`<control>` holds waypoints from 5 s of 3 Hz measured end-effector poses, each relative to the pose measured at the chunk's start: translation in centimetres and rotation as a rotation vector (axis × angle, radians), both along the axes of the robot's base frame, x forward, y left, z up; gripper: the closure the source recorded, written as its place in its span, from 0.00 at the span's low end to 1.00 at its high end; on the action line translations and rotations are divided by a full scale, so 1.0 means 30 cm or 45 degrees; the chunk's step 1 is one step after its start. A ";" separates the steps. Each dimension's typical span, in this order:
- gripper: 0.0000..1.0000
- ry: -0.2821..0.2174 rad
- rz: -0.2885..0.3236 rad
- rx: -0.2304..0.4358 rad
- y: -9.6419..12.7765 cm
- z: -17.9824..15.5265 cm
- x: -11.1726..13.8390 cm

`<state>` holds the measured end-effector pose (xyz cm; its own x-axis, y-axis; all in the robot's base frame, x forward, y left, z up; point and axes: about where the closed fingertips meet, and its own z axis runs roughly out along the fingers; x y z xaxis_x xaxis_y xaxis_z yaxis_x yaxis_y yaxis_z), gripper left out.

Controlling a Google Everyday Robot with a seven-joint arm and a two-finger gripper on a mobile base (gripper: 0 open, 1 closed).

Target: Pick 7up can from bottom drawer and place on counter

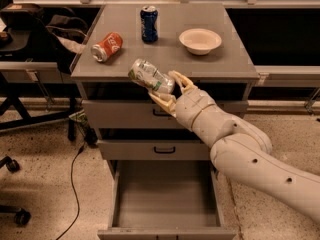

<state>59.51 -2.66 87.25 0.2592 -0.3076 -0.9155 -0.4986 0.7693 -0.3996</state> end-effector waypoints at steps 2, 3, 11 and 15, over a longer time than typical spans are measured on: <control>1.00 -0.094 -0.044 -0.029 -0.017 0.115 0.042; 1.00 -0.113 -0.038 -0.068 -0.015 0.199 0.079; 1.00 -0.012 -0.145 -0.100 0.009 0.416 0.337; 1.00 0.131 -0.303 -0.111 -0.115 0.245 0.439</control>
Offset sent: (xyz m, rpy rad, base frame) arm 0.0229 -0.0099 0.0545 -0.0399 -0.1189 -0.0579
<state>72.67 -6.12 94.60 0.0772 -0.4274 -0.9008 -0.3493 0.8346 -0.4259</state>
